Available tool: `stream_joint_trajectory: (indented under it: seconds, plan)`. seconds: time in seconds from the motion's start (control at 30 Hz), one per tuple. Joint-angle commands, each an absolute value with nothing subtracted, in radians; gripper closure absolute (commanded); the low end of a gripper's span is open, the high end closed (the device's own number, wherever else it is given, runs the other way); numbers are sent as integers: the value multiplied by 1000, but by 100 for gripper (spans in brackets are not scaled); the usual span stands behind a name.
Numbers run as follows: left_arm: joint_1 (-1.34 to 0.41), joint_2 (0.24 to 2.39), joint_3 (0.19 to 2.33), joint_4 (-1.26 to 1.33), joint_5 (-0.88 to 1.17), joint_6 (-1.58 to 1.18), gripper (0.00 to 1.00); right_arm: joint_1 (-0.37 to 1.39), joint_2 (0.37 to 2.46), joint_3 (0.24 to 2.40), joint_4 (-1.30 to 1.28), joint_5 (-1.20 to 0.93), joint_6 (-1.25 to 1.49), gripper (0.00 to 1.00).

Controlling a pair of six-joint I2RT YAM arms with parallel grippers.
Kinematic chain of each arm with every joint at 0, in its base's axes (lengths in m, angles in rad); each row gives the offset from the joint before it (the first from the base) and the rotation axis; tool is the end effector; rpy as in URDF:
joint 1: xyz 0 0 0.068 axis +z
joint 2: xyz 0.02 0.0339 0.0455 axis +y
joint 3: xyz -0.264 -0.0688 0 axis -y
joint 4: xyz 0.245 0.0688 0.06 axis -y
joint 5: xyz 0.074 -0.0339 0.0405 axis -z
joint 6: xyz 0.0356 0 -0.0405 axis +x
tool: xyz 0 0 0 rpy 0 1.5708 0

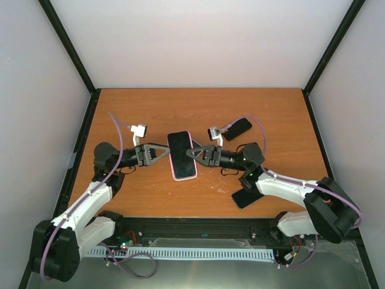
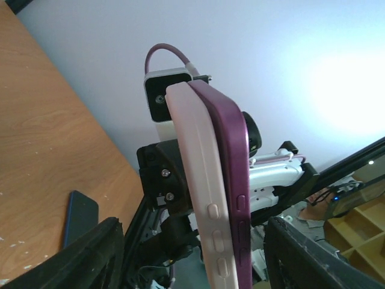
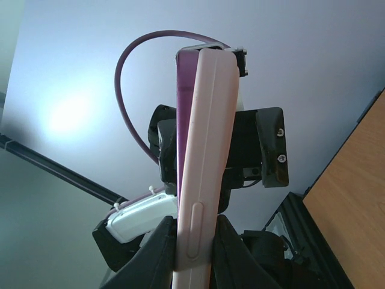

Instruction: Put the phone into the phone case

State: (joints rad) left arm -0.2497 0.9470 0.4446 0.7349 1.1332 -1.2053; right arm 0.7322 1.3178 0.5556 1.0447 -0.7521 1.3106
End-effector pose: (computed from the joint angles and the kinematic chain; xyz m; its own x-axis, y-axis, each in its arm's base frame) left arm 0.1820 -0.0797 0.2829 -0.8157 -0.2004 -0.5427 0.5512 0.0157 -0.8342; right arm 0.1835 0.1976 0.2712 -0.8899 0.1489 -0.4311 -0.4515 -0.1532 0.8790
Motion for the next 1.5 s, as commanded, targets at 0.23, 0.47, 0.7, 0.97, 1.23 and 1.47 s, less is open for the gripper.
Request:
stream_joint_trajectory:
  seconds: [0.23,0.47,0.7,0.97,1.23,1.47]
  plan:
    - [-259,949,447,916,1096,-1308,53,730,1309,544,1161,-782,1337,87]
    - [-259,977,456,872,1071,-1288,80,732,1307,552,1100,-793,1307,84]
    - [-259,975,493,662,1039,-1152,98,732,1318,556,999,-752,1266,76]
    - [-259,970,508,545,1012,-1102,93,732,1352,538,1064,-744,1288,87]
    - [-259,983,509,529,1042,-1112,52,730,1316,524,1068,-683,1296,88]
    - [-262,972,454,536,1111,-1109,31,730,1269,539,967,-538,1233,87]
